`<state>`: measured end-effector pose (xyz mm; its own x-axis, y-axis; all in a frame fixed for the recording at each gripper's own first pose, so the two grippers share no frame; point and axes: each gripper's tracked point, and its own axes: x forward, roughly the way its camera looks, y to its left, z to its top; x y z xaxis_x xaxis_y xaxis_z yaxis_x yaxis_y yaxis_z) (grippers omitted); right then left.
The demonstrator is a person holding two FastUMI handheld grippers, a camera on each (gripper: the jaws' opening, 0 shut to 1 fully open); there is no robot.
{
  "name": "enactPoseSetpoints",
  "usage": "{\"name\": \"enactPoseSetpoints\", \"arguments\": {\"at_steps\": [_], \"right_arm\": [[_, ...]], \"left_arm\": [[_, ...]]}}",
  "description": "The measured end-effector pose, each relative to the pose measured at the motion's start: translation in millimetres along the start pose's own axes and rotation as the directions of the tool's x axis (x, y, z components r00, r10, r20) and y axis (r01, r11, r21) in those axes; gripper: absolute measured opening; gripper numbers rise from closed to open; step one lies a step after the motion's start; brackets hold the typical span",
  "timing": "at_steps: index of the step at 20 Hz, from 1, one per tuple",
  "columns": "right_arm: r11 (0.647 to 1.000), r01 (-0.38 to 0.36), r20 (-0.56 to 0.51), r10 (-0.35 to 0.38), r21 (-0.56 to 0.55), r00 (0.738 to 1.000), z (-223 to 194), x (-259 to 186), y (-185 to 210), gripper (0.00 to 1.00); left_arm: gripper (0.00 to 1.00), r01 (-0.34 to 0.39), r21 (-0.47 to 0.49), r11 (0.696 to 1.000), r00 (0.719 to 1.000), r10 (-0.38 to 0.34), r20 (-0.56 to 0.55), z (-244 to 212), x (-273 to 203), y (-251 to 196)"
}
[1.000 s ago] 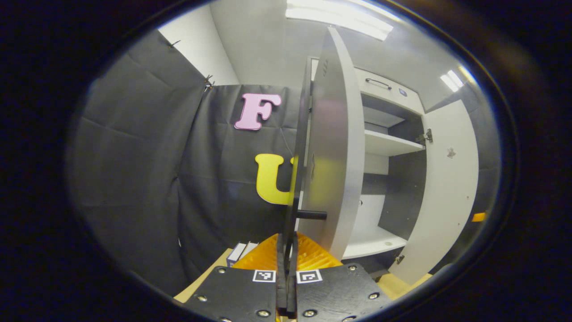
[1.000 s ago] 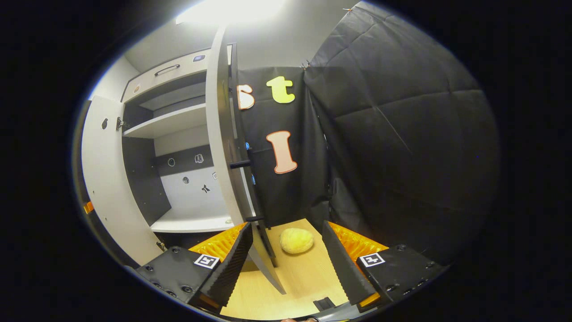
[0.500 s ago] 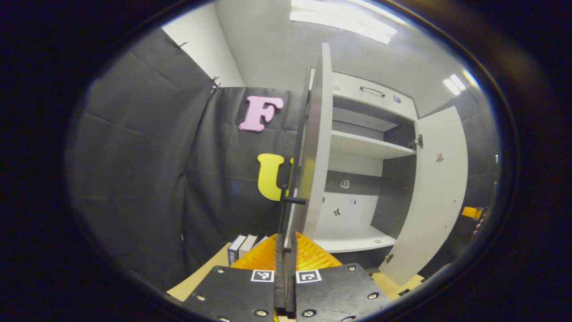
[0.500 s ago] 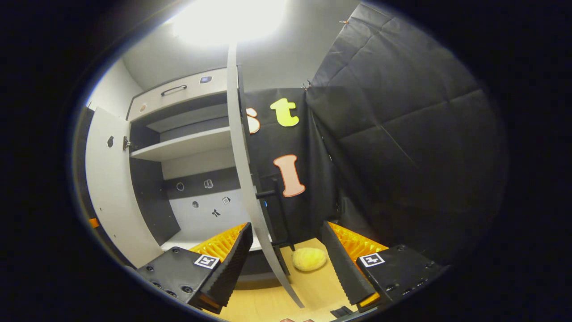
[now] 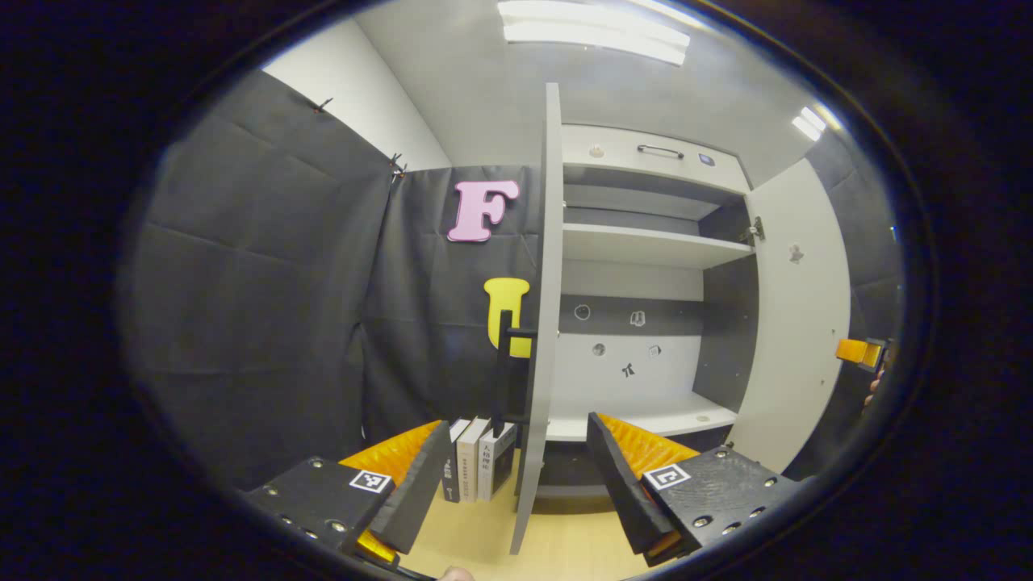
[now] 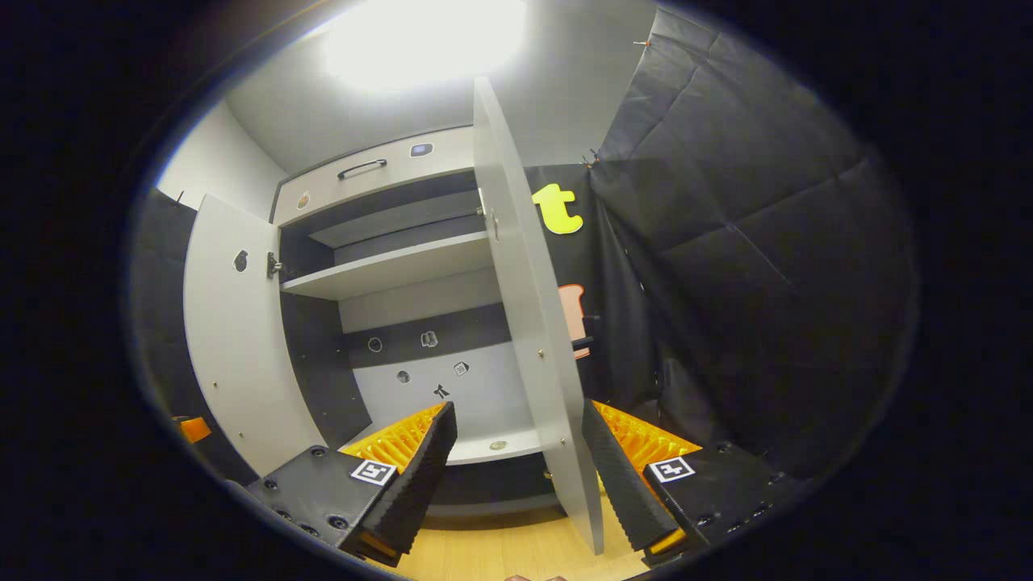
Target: Open the right door of the double-door shoe cabinet with the right hand, and open the left door with the left hand.
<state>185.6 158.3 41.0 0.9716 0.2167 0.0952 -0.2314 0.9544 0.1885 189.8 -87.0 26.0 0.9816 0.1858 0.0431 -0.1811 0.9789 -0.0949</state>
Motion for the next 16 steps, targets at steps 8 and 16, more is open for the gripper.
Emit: {"name": "enactPoseSetpoints", "arguments": {"at_steps": [8, 16], "right_arm": [[0.999, -0.038, -0.011, 0.038, -0.014, 0.999, -3, -1, 6, 0.98], [1.0, -0.023, -0.019, 0.023, -0.02, 1.0, -5, 0, 3, 0.98]], "left_arm": [[0.99, 0.038, -0.034, 0.999, 0.999, -0.039, -0.016, -11, -15, -13], [0.99, 0.038, -0.011, 0.999, 0.999, -0.038, -0.026, -16, -18, -21]]}}
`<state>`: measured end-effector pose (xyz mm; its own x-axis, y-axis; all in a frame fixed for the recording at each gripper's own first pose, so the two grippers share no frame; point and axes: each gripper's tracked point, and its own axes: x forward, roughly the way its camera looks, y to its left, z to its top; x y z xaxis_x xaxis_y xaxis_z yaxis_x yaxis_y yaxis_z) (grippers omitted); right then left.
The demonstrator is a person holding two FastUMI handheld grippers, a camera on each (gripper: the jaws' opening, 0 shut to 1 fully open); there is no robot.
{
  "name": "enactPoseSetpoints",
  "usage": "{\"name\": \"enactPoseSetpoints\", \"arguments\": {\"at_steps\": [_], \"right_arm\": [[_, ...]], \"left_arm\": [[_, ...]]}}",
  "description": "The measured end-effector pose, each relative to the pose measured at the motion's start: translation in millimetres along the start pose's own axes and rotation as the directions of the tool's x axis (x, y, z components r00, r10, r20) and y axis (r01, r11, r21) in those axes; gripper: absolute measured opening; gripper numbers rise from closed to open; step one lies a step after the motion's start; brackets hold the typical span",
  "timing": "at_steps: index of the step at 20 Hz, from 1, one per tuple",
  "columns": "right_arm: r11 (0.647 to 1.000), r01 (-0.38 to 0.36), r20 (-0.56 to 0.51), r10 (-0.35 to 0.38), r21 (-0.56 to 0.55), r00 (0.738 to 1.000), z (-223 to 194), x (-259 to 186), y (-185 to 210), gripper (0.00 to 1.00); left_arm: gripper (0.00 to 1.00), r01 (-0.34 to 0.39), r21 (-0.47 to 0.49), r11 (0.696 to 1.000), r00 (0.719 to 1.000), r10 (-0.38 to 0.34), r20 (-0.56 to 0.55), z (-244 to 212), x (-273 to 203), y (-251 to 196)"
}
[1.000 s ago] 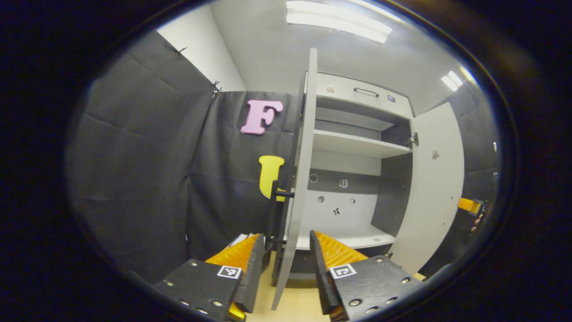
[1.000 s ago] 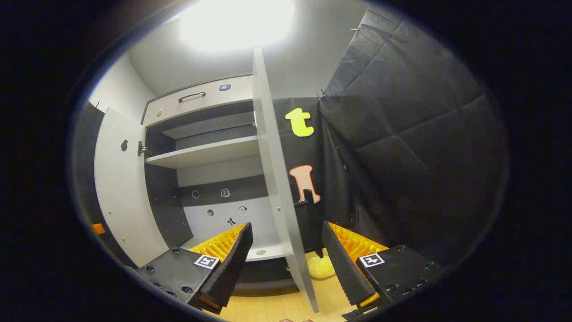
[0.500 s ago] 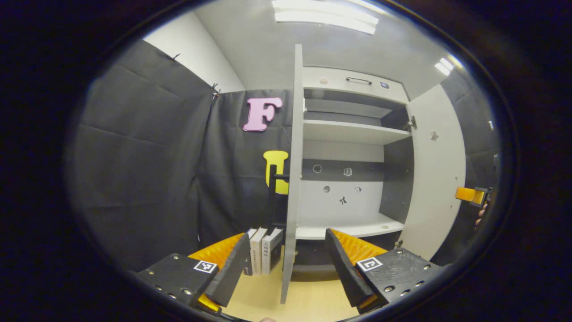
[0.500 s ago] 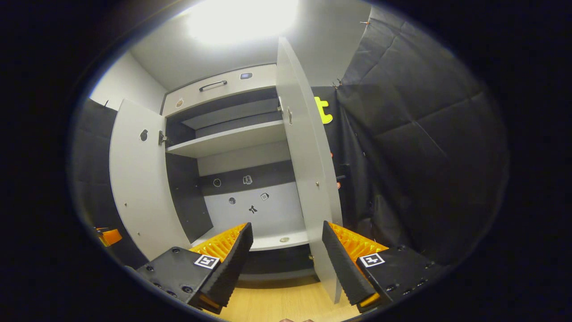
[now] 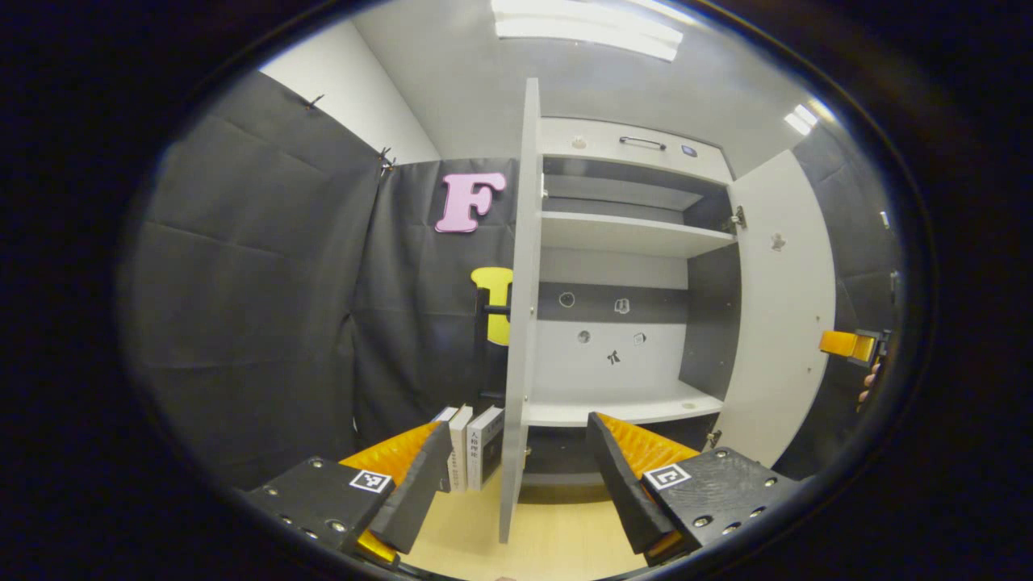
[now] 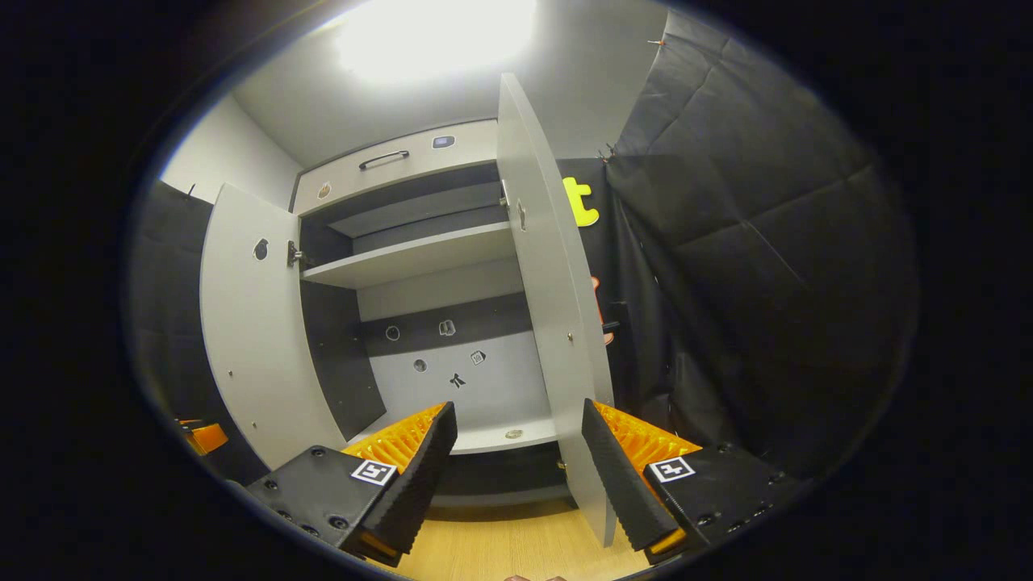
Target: Open the right door of the double-door shoe cabinet with the right hand, and open the left door with the left hand.
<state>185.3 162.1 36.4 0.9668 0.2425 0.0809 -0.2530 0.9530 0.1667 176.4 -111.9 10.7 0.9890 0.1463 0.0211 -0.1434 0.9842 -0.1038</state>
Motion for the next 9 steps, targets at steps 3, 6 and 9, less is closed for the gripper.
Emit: {"name": "enactPoseSetpoints", "arguments": {"at_steps": [3, 6, 9], "right_arm": [[1.0, -0.007, -0.006, 0.007, 0.011, 1.0, -2, 1, 2, 0.98], [1.0, -0.022, -0.02, 0.022, 0.012, 1.0, -5, 2, 5, 0.98], [1.0, -0.03, -0.023, 0.03, 0.0, 0.999, -5, 3, 5, 0.97]], "left_arm": [[0.99, -0.001, 0.006, 1.0, 1.0, 0.001, -0.01, -5, -3, 0], [0.99, -0.012, -0.015, 1.0, 1.0, 0.011, -0.026, -13, -4, 3], [0.97, -0.007, -0.032, 0.999, 0.999, 0.005, -0.047, -26, 0, 2]]}}
